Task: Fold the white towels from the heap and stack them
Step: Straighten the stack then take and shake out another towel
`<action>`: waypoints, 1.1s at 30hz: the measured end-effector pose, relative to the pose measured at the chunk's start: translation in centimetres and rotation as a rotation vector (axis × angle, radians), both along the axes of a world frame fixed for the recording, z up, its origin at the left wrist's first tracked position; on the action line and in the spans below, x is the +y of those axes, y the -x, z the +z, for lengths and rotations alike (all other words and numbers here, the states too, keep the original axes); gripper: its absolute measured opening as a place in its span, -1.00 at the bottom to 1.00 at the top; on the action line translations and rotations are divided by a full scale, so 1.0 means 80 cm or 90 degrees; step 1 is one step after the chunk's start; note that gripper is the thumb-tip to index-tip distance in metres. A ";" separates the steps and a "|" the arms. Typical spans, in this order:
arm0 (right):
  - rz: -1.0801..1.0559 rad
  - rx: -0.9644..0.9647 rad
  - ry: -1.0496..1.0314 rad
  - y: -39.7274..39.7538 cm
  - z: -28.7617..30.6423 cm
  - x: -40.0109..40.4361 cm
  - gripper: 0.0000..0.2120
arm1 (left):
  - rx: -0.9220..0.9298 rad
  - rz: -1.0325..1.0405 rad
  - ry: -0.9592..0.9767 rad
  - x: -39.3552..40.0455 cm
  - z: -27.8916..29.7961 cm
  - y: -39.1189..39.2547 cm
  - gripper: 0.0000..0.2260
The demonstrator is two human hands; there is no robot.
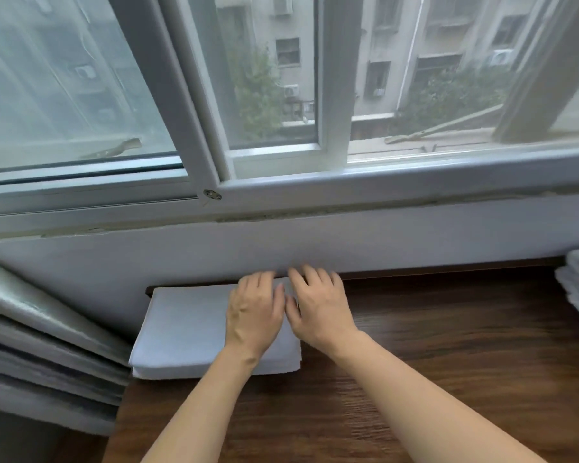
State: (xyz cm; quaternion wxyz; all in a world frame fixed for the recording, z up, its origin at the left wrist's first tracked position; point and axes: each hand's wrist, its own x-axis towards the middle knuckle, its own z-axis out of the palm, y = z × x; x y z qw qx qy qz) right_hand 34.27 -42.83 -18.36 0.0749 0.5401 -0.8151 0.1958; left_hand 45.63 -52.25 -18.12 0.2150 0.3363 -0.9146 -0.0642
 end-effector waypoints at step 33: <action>-0.543 -0.402 -0.032 0.469 0.042 0.669 -0.42 | -0.216 -0.334 -0.321 0.577 0.034 0.577 -0.35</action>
